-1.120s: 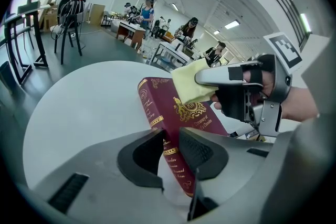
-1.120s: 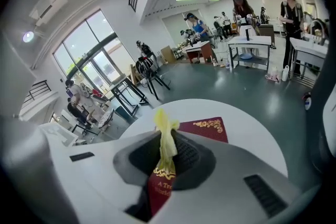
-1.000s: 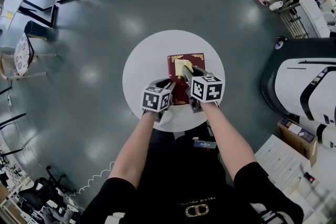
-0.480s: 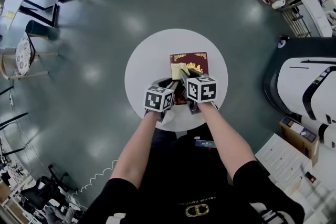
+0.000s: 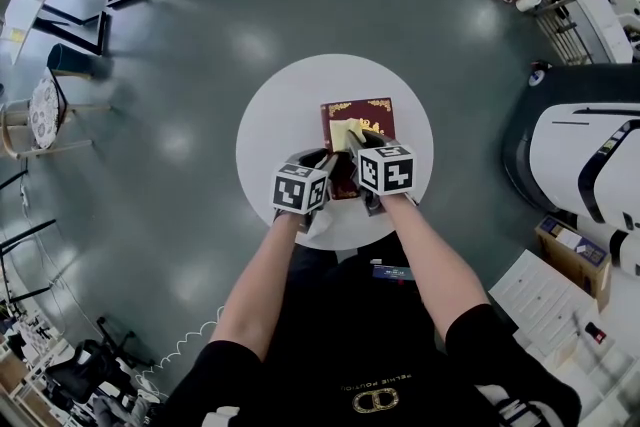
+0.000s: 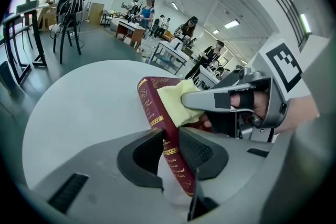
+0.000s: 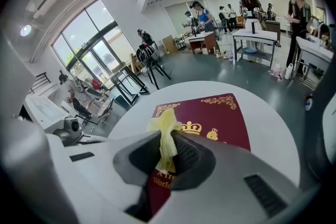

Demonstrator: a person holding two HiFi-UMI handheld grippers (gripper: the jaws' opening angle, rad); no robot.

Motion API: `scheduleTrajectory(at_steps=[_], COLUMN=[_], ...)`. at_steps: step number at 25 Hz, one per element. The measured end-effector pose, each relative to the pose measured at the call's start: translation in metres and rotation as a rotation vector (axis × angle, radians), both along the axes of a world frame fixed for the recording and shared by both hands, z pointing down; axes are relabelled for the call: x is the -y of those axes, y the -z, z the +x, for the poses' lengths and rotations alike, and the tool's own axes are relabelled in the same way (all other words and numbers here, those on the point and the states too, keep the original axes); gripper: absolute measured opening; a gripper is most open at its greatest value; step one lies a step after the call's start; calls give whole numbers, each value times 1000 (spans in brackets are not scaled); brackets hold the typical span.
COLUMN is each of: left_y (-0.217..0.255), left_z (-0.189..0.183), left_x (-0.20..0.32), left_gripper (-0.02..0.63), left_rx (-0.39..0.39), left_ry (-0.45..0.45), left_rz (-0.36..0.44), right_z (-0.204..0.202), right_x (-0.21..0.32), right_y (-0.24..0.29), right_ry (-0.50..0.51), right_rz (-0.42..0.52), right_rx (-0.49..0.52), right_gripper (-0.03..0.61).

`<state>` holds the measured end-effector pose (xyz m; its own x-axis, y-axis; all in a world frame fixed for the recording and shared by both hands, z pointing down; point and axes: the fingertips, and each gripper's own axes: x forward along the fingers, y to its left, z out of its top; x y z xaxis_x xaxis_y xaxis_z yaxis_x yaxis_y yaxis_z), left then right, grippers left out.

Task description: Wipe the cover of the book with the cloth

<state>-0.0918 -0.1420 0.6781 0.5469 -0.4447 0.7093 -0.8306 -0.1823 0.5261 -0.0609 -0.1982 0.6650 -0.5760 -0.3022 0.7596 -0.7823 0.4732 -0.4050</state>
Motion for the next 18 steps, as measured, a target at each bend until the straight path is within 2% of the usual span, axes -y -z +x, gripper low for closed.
scheduleTrajectory(at_steps=[18], left_y=[0], left_z=[0], left_x=[0], left_gripper=[95], left_rx=[3], left_ry=[0], left_rz=[-3], right_z=[65], right_x=[24], right_y=[0], right_ry=[-76], right_rz=[30], right_rx=[-59], right_gripper=[87])
